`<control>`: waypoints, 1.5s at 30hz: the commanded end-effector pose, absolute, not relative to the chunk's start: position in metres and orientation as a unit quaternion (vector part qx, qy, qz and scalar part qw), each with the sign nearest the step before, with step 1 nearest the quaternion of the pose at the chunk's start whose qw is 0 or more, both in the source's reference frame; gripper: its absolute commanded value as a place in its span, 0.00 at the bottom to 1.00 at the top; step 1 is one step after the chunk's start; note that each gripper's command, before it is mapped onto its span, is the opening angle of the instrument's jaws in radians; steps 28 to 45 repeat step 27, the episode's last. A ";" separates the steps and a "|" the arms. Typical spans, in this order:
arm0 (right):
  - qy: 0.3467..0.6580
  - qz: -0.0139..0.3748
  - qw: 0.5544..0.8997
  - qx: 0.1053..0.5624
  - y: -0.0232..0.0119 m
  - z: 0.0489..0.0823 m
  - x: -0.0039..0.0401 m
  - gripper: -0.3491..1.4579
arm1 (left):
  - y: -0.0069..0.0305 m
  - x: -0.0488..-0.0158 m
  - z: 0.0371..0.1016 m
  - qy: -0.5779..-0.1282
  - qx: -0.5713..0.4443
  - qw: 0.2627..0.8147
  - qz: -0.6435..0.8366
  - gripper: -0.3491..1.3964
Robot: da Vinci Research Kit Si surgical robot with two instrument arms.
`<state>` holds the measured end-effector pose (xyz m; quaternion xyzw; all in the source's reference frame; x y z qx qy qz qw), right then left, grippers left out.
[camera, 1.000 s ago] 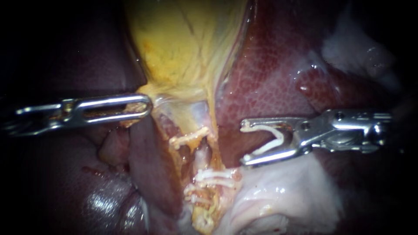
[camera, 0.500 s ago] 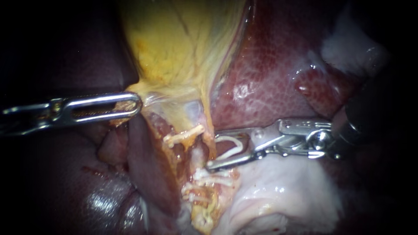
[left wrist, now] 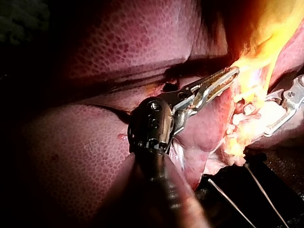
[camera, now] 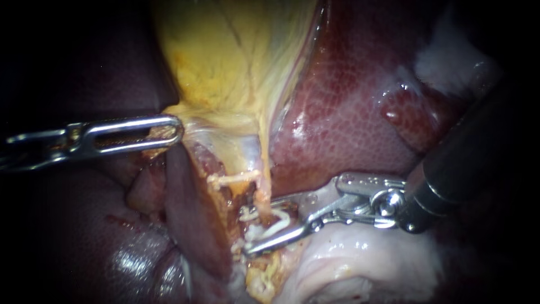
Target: Clipping third clip right tube
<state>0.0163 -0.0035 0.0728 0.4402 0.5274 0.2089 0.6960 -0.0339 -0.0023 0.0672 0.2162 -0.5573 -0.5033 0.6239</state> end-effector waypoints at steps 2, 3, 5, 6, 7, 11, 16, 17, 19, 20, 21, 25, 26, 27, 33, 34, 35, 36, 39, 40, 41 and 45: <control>0.532 0.214 0.692 0.438 -0.0030 0.0726 0.0162 0.49 | -0.0023 -0.0340 0.0672 -0.557 0.216 0.624 -0.504 0.00; 0.534 0.216 0.690 0.437 -0.0029 0.0726 0.0161 0.49 | -0.0023 -0.0340 0.0672 -0.557 0.216 0.624 -0.504 0.00; 0.537 0.219 0.688 0.437 -0.0026 0.0726 0.0161 0.49 | -0.0023 -0.0340 0.0672 -0.557 0.216 0.624 -0.504 0.00; 0.540 0.220 0.686 0.436 -0.0025 0.0727 0.0161 0.48 | -0.0023 -0.0340 0.0672 -0.557 0.216 0.624 -0.504 0.00; 0.541 0.220 0.685 0.436 -0.0024 0.0727 0.0161 0.47 | -0.0023 -0.0340 0.0672 -0.557 0.216 0.624 -0.504 0.00; 0.526 0.233 0.678 0.458 -0.0024 0.0731 0.0149 0.02 | -0.0023 -0.0340 0.0672 -0.557 0.216 0.624 -0.504 0.00; 0.516 0.234 0.681 0.463 -0.0032 0.0743 0.0150 0.00 | -0.0023 -0.0341 0.0672 -0.557 0.215 0.624 -0.504 0.00; 0.515 0.236 0.680 0.465 -0.0034 0.0744 0.0150 0.00 | -0.0023 -0.0341 0.0672 -0.557 0.215 0.624 -0.504 0.00; 0.515 0.236 0.680 0.465 -0.0035 0.0745 0.0152 0.00 | -0.0023 -0.0341 0.0672 -0.557 0.215 0.624 -0.504 0.00; 0.515 0.236 0.680 0.464 -0.0035 0.0744 0.0152 0.00 | -0.0023 -0.0341 0.0672 -0.557 0.215 0.624 -0.504 0.00; 0.515 0.236 0.680 0.464 -0.0034 0.0744 0.0153 0.00 | -0.0023 -0.0341 0.0672 -0.557 0.215 0.624 -0.504 0.00; 0.514 0.236 0.681 0.464 -0.0034 0.0744 0.0152 0.00 | -0.0023 -0.0341 0.0672 -0.557 0.215 0.624 -0.504 0.00; 0.513 0.236 0.682 0.464 -0.0034 0.0744 0.0152 0.00 | -0.0023 -0.0341 0.0672 -0.557 0.215 0.624 -0.504 0.00; 0.511 0.236 0.684 0.464 -0.0034 0.0744 0.0152 0.00 | -0.0023 -0.0341 0.0672 -0.557 0.215 0.624 -0.504 0.00; 0.511 0.236 0.684 0.464 -0.0034 0.0744 0.0152 0.00 | -0.0023 -0.0341 0.0672 -0.557 0.215 0.624 -0.504 0.00; 0.511 0.236 0.684 0.464 -0.0034 0.0744 0.0152 0.00 | -0.0023 -0.0341 0.0672 -0.557 0.215 0.624 -0.504 0.00; 0.511 0.236 0.684 0.464 -0.0034 0.0744 0.0152 0.00 | -0.0023 -0.0341 0.0672 -0.557 0.215 0.624 -0.504 0.00; 0.511 0.236 0.684 0.464 -0.0034 0.0744 0.0152 0.00 | -0.0023 -0.0341 0.0672 -0.557 0.215 0.624 -0.504 0.00; 0.511 0.236 0.684 0.464 -0.0034 0.0744 0.0152 0.00 | -0.0023 -0.0341 0.0672 -0.557 0.215 0.624 -0.504 0.00; 0.511 0.236 0.684 0.464 -0.0034 0.0744 0.0152 0.00 | -0.0023 -0.0341 0.0672 -0.557 0.215 0.624 -0.504 0.00; 0.511 0.236 0.684 0.464 -0.0034 0.0744 0.0152 0.00 | -0.0023 -0.0341 0.0672 -0.557 0.215 0.624 -0.504 0.00; 0.511 0.236 0.684 0.464 -0.0034 0.0744 0.0152 0.00 | -0.0023 -0.0341 0.0672 -0.557 0.215 0.624 -0.504 0.00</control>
